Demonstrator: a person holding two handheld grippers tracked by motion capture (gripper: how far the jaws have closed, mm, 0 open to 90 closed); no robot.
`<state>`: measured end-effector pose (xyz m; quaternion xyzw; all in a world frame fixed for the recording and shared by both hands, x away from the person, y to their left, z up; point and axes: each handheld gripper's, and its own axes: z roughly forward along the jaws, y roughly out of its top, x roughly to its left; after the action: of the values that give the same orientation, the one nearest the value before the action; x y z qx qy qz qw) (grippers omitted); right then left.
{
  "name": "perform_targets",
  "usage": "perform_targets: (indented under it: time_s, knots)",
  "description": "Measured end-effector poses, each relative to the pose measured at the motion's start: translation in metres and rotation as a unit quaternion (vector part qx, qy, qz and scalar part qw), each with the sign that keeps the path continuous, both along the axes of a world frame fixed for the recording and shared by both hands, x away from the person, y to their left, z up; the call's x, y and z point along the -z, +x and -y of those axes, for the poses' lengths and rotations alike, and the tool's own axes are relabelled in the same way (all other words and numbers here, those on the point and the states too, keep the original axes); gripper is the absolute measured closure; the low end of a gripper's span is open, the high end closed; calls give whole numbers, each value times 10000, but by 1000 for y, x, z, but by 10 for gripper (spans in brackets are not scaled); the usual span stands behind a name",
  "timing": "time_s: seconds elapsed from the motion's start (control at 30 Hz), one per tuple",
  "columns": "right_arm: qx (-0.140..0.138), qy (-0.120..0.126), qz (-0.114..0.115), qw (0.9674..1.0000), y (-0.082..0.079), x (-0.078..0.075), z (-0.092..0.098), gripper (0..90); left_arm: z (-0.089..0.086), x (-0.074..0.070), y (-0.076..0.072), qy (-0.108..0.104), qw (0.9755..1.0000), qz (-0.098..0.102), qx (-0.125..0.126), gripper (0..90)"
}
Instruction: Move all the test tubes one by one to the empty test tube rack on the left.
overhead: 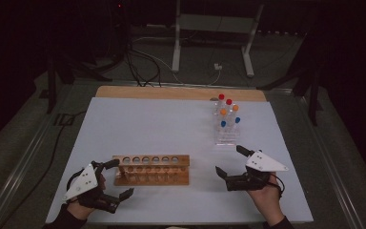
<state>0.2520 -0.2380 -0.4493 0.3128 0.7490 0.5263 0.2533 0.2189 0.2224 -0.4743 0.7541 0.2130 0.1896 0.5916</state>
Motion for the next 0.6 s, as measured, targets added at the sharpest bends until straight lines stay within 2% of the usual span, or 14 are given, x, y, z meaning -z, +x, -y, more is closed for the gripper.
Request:
perform_targets:
  time_s: [0.2, 0.37, 0.6]
  knots:
    - [88, 96, -64, 9999, 9, -5, 1, 0, -1, 0, 0, -22, 10000, -1, -10, 5]
    - [169, 76, -138, 9997, 19, -5, 1, 0, -1, -1, 0, -36, 10000, -9, 15, 6]
    - [286, 97, -92, 9995, 34, -9, 2, 0, -1, -1, 0, -62, 10000, -9, 9, 6]
